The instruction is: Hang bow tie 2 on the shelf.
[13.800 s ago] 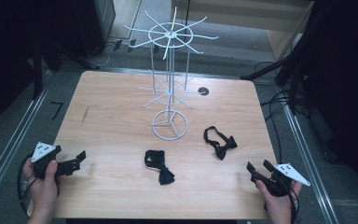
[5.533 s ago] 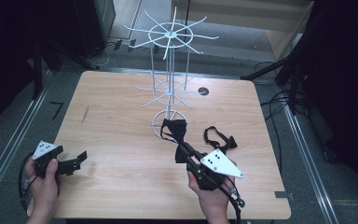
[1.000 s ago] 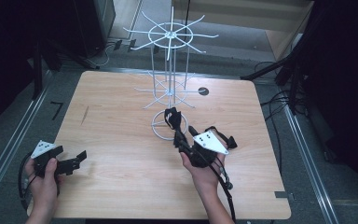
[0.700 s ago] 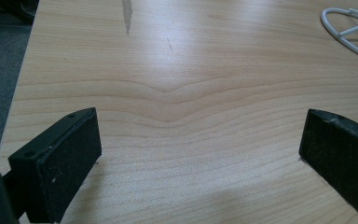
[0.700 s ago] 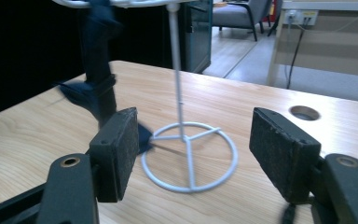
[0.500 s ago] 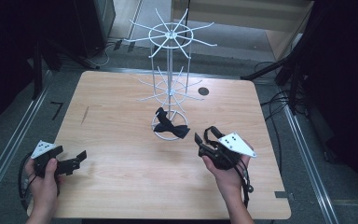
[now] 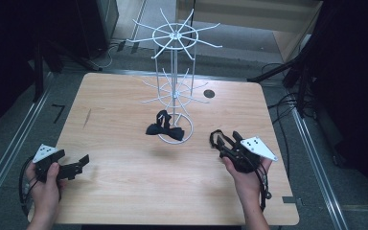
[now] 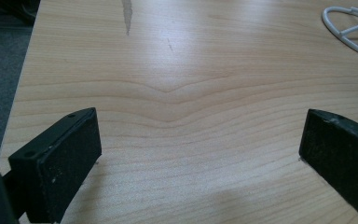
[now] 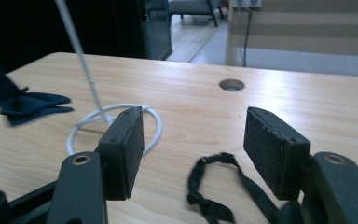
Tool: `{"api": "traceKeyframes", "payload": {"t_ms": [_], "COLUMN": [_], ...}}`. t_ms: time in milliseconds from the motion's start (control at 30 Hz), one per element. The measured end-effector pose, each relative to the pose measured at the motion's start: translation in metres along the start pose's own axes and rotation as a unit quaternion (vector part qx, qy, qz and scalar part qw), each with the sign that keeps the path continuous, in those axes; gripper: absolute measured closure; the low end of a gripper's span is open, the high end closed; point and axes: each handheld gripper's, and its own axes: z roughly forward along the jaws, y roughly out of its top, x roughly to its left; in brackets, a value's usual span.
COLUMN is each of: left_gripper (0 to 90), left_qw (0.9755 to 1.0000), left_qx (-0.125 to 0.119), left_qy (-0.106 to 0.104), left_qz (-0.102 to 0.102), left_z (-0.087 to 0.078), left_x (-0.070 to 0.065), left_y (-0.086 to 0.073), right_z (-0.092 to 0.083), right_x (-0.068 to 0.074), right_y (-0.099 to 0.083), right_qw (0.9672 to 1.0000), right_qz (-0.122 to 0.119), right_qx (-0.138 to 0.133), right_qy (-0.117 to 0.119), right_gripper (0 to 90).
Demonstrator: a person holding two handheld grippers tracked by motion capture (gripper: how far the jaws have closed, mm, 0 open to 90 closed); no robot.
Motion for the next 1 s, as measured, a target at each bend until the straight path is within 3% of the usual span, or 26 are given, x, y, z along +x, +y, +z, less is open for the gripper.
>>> {"api": "traceKeyframes", "payload": {"t_ms": [300,500,767,1000], "left_gripper": [0.0,0.0,0.0,0.0], "left_qw": [1.0,1.0,1.0,1.0], "left_qx": [0.001,0.0,0.0,-0.003], "left_qy": [0.0,0.0,-0.001,0.0], "left_qz": [0.001,0.001,0.001,0.002], "left_z": [0.0,0.0,0.0,0.0], "left_x": [0.0,0.0,0.0,-0.001], "left_y": [0.0,0.0,0.0,-0.001], "right_z": [0.006,0.01,0.02,0.028], "right_x": [-0.03,-0.041,-0.053,-0.055], "right_y": [-0.012,-0.018,-0.032,-0.039], "right_qw": [0.9976,0.9954,0.9883,0.9837], "right_qz": [0.038,0.051,0.082,0.091], "right_qx": [0.027,0.044,0.086,0.113], "right_qy": [-0.051,-0.068,-0.095,-0.106], "right_gripper": [40.5,40.3,40.2,39.8]}}
